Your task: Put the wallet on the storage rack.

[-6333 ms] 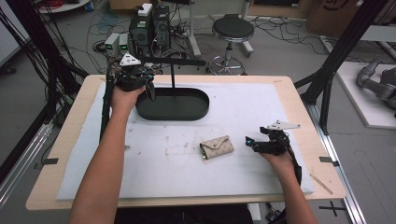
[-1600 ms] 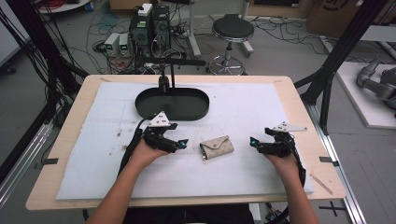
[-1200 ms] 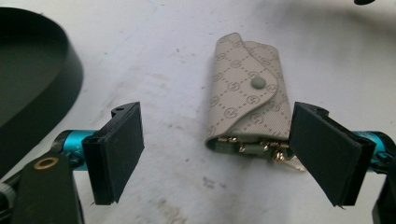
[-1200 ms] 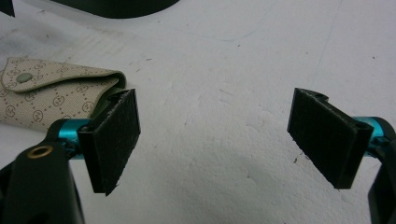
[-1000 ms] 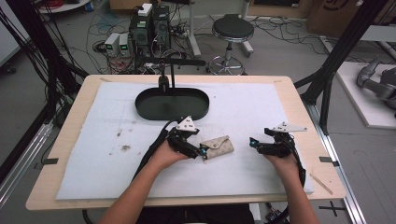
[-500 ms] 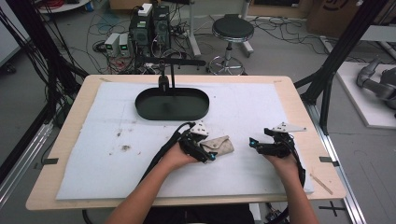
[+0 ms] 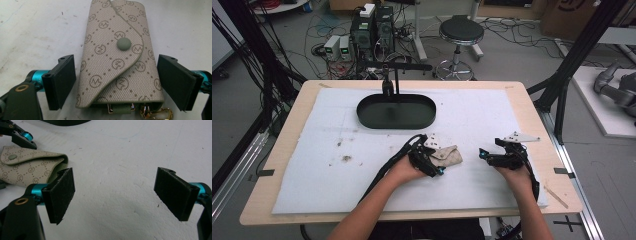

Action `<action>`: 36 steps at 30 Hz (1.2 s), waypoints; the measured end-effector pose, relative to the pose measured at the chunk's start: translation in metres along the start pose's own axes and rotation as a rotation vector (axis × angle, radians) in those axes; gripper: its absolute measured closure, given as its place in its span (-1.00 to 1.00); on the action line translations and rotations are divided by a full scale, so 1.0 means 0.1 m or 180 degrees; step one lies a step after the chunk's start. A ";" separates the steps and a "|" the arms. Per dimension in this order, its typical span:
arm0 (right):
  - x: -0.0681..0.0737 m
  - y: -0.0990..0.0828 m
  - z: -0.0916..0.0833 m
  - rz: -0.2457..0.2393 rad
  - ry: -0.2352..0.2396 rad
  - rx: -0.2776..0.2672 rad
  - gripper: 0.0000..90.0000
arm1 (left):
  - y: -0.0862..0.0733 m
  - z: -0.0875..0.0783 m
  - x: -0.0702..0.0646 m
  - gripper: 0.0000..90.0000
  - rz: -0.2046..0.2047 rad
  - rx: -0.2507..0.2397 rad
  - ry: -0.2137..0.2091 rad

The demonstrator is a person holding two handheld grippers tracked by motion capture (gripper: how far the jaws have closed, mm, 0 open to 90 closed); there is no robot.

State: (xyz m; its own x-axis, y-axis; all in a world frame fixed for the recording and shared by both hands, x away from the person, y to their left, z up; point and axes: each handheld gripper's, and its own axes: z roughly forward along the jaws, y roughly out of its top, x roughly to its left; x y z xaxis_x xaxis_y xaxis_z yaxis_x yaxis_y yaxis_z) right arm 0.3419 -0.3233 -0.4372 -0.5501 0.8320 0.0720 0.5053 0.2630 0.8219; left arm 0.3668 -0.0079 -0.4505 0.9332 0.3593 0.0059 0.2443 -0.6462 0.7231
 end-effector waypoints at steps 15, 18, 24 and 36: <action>0.00 -0.01 -0.01 0.0006 -0.0004 0.0005 -0.61 | 0.00 -0.15 0.05 -0.20 0.0015 -0.0049 -0.0042; 0.00 -0.01 0.00 0.0012 -0.0006 0.0008 -0.61 | -0.01 -0.26 0.11 -0.20 -0.0009 -0.0143 0.0009; 0.01 -0.01 0.01 -0.0016 0.0006 0.0024 -0.61 | -0.03 -0.53 0.27 -0.20 -0.0032 -0.0252 0.0135; 0.04 -0.01 0.03 -0.0020 0.0009 0.0066 -0.61 | -0.06 -0.92 0.67 -0.20 -0.0133 -0.0348 0.0345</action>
State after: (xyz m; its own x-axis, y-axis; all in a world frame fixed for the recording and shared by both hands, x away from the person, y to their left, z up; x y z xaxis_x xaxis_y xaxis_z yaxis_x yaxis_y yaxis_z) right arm 0.3412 -0.3190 -0.4398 -0.5552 0.8289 0.0686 0.5155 0.2783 0.8104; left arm 0.4035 0.0824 -0.3906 0.8874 0.4588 0.0444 0.2468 -0.5541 0.7950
